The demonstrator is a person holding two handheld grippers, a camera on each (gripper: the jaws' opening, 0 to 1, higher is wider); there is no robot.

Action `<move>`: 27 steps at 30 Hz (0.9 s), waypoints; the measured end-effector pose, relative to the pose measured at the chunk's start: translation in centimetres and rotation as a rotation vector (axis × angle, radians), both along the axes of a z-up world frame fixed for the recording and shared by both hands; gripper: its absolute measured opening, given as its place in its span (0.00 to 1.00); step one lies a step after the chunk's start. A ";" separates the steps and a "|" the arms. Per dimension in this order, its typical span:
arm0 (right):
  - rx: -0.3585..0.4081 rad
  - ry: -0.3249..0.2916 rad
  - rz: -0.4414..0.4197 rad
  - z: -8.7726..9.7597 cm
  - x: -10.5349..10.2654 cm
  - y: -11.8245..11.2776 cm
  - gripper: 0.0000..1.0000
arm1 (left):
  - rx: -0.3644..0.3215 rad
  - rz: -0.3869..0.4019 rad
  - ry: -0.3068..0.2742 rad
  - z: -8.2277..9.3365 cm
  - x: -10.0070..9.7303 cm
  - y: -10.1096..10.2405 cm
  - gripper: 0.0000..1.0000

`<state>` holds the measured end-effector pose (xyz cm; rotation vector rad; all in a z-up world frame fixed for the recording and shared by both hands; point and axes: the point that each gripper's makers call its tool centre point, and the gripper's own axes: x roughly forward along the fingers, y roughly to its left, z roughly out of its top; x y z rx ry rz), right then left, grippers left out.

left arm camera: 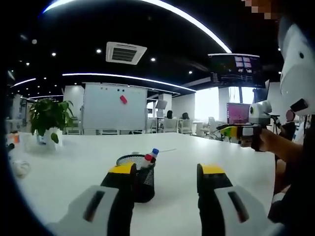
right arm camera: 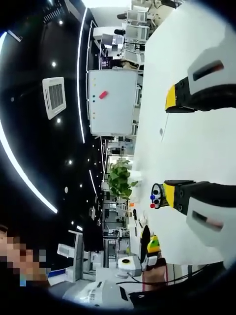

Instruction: Pick up the whiteboard markers from the pen holder and place them facing the whiteboard neatly

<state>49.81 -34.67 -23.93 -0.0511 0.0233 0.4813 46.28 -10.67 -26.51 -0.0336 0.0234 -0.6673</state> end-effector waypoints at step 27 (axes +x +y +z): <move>-0.037 -0.003 0.034 -0.1 0.9 1.7 0.56 | -0.030 0.012 -0.007 0.3 0.1 0.3 0.51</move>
